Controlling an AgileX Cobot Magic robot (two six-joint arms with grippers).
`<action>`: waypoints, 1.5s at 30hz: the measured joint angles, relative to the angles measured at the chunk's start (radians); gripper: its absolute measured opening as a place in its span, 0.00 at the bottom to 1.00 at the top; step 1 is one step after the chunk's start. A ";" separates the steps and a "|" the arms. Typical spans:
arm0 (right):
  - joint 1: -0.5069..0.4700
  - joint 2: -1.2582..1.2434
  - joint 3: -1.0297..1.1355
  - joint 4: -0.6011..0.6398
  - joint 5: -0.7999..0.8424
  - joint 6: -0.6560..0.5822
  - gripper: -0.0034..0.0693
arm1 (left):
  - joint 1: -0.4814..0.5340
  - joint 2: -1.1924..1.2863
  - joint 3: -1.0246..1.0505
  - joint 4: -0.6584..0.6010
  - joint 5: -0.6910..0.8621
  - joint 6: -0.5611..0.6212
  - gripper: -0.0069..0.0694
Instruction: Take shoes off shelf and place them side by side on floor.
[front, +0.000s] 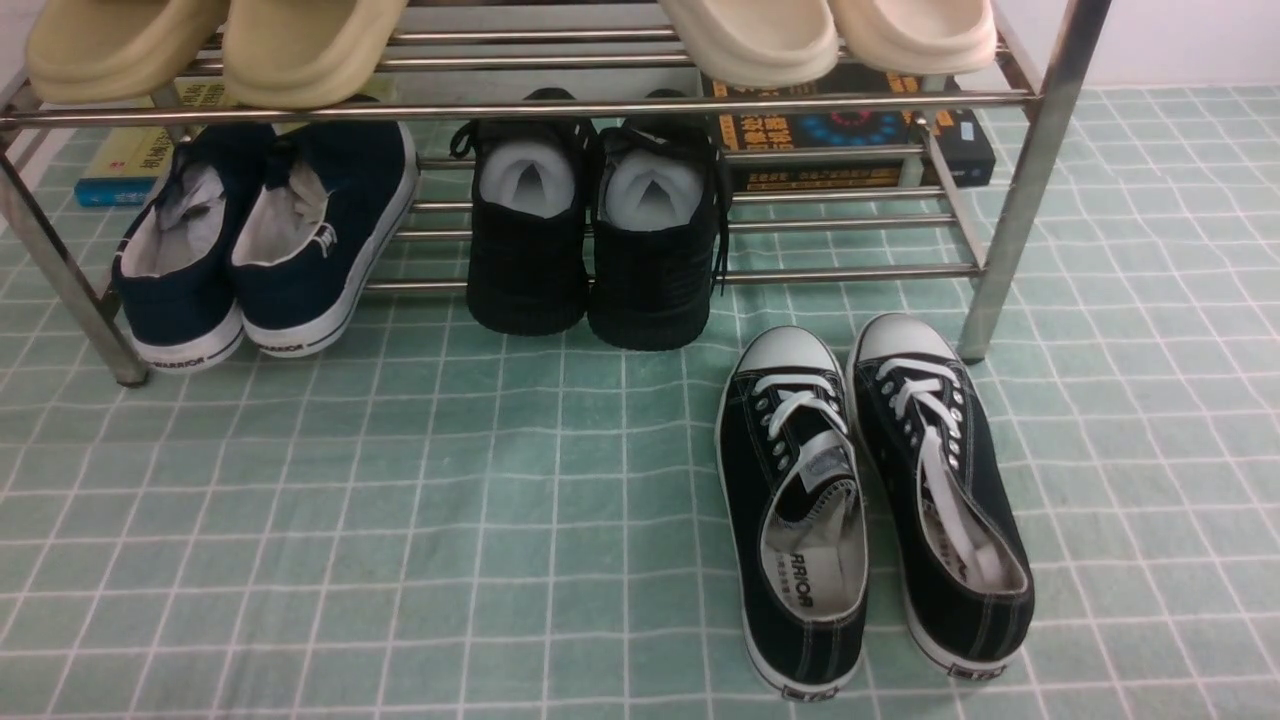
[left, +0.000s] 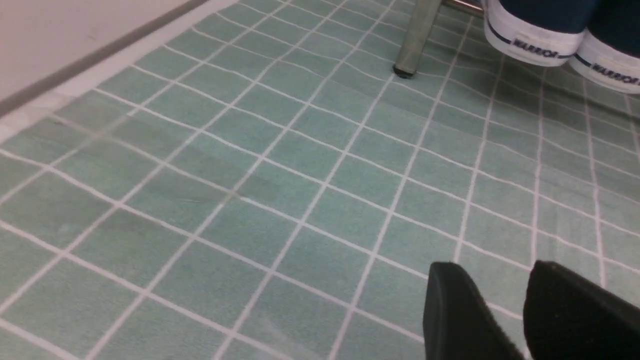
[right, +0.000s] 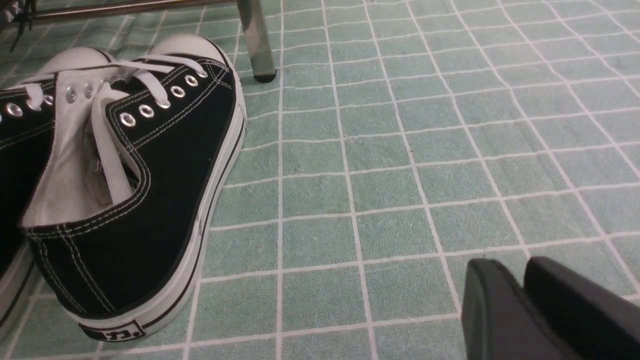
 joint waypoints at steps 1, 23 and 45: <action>0.000 0.000 0.000 0.000 0.000 0.000 0.21 | 0.000 0.000 -0.001 -0.043 -0.006 0.054 0.41; 0.000 0.000 0.000 0.000 0.000 0.000 0.23 | 0.000 0.000 -0.002 -0.435 -0.033 0.662 0.41; 0.000 0.000 0.000 0.000 0.000 0.000 0.27 | 0.000 0.000 -0.002 -0.430 -0.033 0.664 0.41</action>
